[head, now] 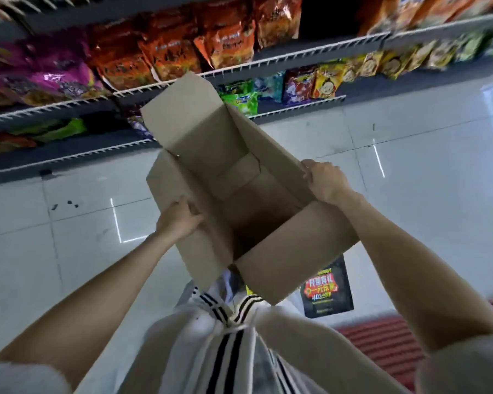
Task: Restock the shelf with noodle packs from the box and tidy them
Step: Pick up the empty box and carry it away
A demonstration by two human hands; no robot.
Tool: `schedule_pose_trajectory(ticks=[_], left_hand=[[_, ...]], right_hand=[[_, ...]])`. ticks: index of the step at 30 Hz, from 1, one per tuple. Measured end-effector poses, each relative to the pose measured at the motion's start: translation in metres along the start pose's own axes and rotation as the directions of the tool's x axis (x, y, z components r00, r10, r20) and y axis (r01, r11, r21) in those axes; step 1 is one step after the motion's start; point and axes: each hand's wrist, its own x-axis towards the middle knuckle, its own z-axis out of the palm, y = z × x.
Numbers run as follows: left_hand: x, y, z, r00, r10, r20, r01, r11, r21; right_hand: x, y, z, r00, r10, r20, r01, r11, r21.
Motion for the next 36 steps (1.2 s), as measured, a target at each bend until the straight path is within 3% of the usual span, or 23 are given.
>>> schedule_pose_trajectory(ticks=[2, 6, 10, 16, 29, 32, 36], left_hand=[[-0.001, 0.032, 0.007, 0.993, 0.116, 0.006, -0.117, 0.993, 0.029], [-0.002, 0.112, 0.030, 0.972, 0.206, 0.115, -0.218, 0.971, 0.101], [-0.009, 0.206, 0.058, 0.940, 0.300, 0.161, -0.336, 0.895, 0.294], [-0.014, 0.364, 0.106, 0.906, 0.310, 0.288, -0.415, 0.784, 0.461], [-0.077, 0.706, 0.205, 0.793, 0.485, 0.368, -0.607, 0.573, 0.551], [-0.090, 0.773, 0.232, 0.730, 0.530, 0.432, -0.680, 0.494, 0.542], [-0.106, 0.872, 0.278, 0.666, 0.546, 0.507, -0.745, 0.505, 0.435]], right_hand=[[-0.011, 0.035, -0.003, 0.996, 0.093, -0.015, -0.091, 0.993, 0.080], [-0.046, 0.110, 0.008, 0.948, 0.314, -0.043, -0.295, 0.925, 0.241], [-0.081, 0.182, 0.028, 0.841, 0.537, -0.057, -0.462, 0.770, 0.441], [-0.104, 0.294, 0.025, 0.662, 0.748, -0.047, -0.600, 0.566, 0.566], [-0.148, 0.524, -0.061, 0.229, 0.973, 0.003, -0.560, 0.129, 0.818], [-0.158, 0.583, -0.083, 0.181, 0.983, 0.017, -0.546, 0.086, 0.833], [-0.160, 0.684, -0.104, 0.155, 0.986, 0.060, -0.519, 0.030, 0.854]])
